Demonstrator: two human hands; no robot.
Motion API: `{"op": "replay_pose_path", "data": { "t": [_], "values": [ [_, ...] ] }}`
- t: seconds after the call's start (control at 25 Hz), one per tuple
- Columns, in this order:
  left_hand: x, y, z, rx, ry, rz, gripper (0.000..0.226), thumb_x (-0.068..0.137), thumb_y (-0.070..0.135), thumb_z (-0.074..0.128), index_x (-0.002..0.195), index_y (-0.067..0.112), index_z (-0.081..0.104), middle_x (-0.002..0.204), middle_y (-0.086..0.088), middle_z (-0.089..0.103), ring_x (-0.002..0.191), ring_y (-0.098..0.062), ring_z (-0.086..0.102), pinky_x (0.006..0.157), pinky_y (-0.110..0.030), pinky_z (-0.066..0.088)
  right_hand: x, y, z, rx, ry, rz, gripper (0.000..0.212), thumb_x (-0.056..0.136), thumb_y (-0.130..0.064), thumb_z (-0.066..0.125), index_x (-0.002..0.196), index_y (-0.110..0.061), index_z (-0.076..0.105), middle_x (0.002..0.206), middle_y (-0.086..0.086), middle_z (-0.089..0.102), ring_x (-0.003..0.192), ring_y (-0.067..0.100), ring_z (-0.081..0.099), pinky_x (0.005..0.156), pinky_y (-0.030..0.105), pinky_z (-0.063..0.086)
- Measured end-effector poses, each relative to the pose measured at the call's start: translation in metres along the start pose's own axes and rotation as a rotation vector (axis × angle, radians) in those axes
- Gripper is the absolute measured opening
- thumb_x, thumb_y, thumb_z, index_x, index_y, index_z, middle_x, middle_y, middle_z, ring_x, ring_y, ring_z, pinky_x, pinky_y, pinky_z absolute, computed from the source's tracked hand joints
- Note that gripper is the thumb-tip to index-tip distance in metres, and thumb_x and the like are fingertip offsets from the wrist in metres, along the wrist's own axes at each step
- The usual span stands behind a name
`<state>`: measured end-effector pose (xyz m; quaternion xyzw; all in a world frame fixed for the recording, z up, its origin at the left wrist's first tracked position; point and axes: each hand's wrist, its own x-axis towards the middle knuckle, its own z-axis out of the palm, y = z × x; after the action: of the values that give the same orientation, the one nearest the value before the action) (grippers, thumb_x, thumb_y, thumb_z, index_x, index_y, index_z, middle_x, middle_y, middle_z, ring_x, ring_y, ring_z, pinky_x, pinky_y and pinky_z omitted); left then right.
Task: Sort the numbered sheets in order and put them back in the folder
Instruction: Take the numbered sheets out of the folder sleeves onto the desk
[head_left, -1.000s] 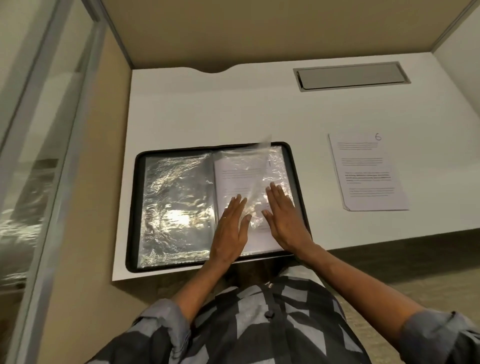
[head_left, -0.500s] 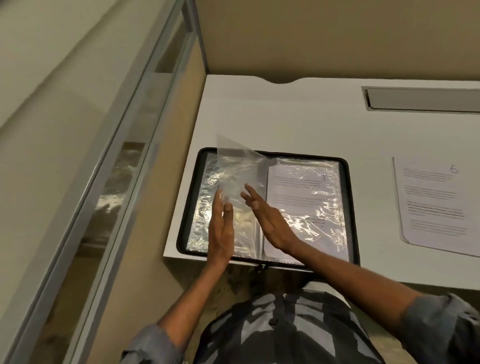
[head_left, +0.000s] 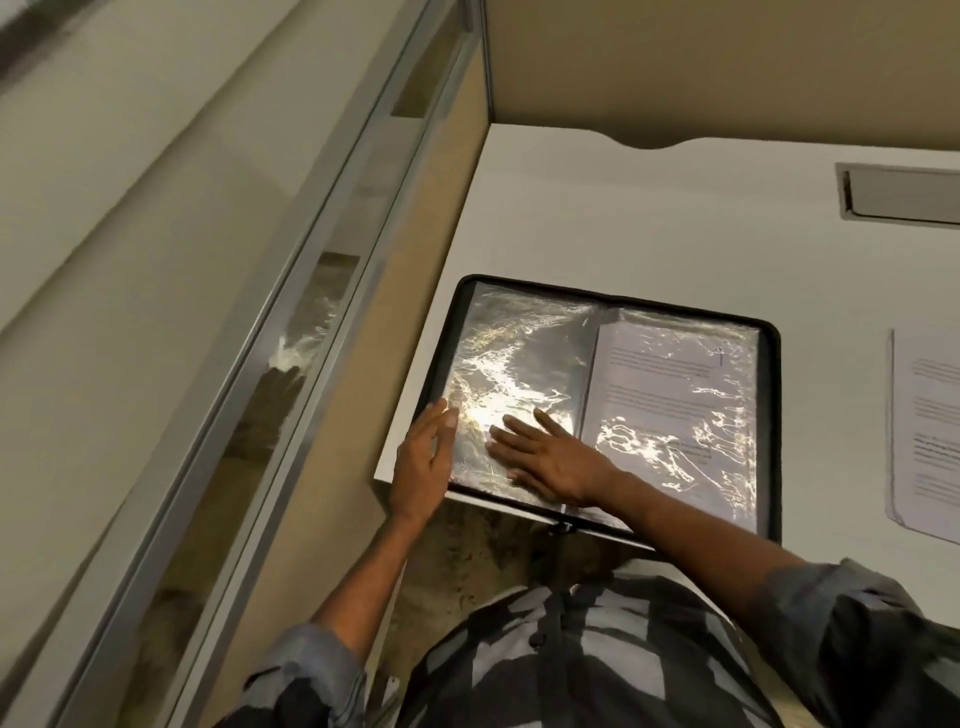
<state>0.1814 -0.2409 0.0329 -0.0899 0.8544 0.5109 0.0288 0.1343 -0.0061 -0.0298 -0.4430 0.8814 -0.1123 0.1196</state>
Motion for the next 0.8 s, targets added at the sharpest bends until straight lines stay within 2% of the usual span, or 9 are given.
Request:
{"op": "replay_pose_path", "data": {
  "t": [0.08, 0.16, 0.2, 0.32, 0.44, 0.64, 0.8],
  "values": [
    [-0.005, -0.018, 0.002, 0.155, -0.013, 0.009, 0.039, 0.107, 0.033, 0.049, 0.14, 0.019, 0.062, 0.152, 0.004, 0.052, 0.149, -0.006, 0.031, 0.119, -0.021, 0.031, -0.002, 0.002, 0.006, -0.051, -0.04, -0.019, 0.056, 0.111, -0.049, 0.016, 0.163, -0.026, 0.015, 0.171, 0.0, 0.01, 0.158, 0.022, 0.001, 0.126, 0.056, 0.004],
    [-0.008, -0.035, 0.007, 0.24, -0.069, 0.02, 0.041, 0.108, 0.032, 0.048, 0.145, 0.017, 0.056, 0.157, 0.002, 0.046, 0.152, -0.007, 0.025, 0.124, -0.035, 0.029, -0.003, 0.001, 0.009, -0.068, -0.051, -0.009, 0.058, 0.111, -0.049, 0.014, 0.164, -0.026, 0.01, 0.171, -0.001, 0.004, 0.158, 0.022, -0.003, 0.126, 0.056, 0.002],
    [-0.009, -0.041, 0.01, 0.275, -0.116, 0.021, 0.045, 0.109, 0.035, 0.045, 0.15, 0.017, 0.051, 0.16, 0.002, 0.04, 0.154, -0.007, 0.021, 0.125, -0.039, 0.027, -0.002, 0.001, 0.01, -0.069, -0.055, -0.011, 0.058, 0.111, -0.05, 0.013, 0.164, -0.025, 0.009, 0.171, -0.001, 0.001, 0.158, 0.022, -0.004, 0.126, 0.056, 0.002],
    [-0.015, -0.057, 0.019, 0.473, -0.222, 0.07, 0.06, 0.107, 0.045, 0.032, 0.16, 0.019, 0.028, 0.169, 0.004, 0.018, 0.157, -0.009, 0.006, 0.128, -0.04, 0.018, 0.0, 0.001, 0.013, -0.066, -0.054, -0.021, 0.059, 0.111, -0.05, 0.013, 0.164, -0.025, 0.005, 0.172, -0.001, -0.002, 0.158, 0.021, -0.007, 0.126, 0.056, 0.003],
    [-0.02, -0.067, 0.024, 0.616, -0.231, 0.116, 0.065, 0.106, 0.048, 0.026, 0.163, 0.019, 0.015, 0.171, 0.0, 0.006, 0.158, -0.014, -0.003, 0.129, -0.044, 0.011, -0.002, 0.001, 0.012, -0.048, -0.036, -0.026, 0.059, 0.111, -0.048, 0.016, 0.164, -0.024, 0.006, 0.172, 0.0, 0.0, 0.158, 0.02, -0.007, 0.126, 0.056, 0.003],
    [-0.013, -0.044, 0.047, 0.59, -0.158, 0.118, 0.069, 0.106, 0.052, 0.026, 0.162, 0.014, 0.018, 0.171, -0.001, 0.005, 0.158, -0.012, -0.005, 0.129, -0.041, 0.004, -0.029, 0.019, -0.008, -0.031, 0.052, 0.06, 0.059, 0.111, -0.046, 0.018, 0.164, -0.022, 0.006, 0.172, 0.001, -0.001, 0.158, 0.021, -0.008, 0.127, 0.053, 0.0],
    [0.011, 0.002, 0.097, 0.535, -0.195, 0.248, 0.062, 0.11, 0.038, 0.038, 0.163, 0.014, 0.017, 0.172, -0.001, 0.003, 0.158, -0.011, -0.007, 0.129, -0.036, 0.002, -0.072, 0.062, -0.028, -0.035, 0.131, 0.183, 0.059, 0.112, -0.042, 0.022, 0.164, -0.019, 0.008, 0.172, 0.002, 0.0, 0.158, 0.021, -0.006, 0.127, 0.051, 0.003]
  ]
}}
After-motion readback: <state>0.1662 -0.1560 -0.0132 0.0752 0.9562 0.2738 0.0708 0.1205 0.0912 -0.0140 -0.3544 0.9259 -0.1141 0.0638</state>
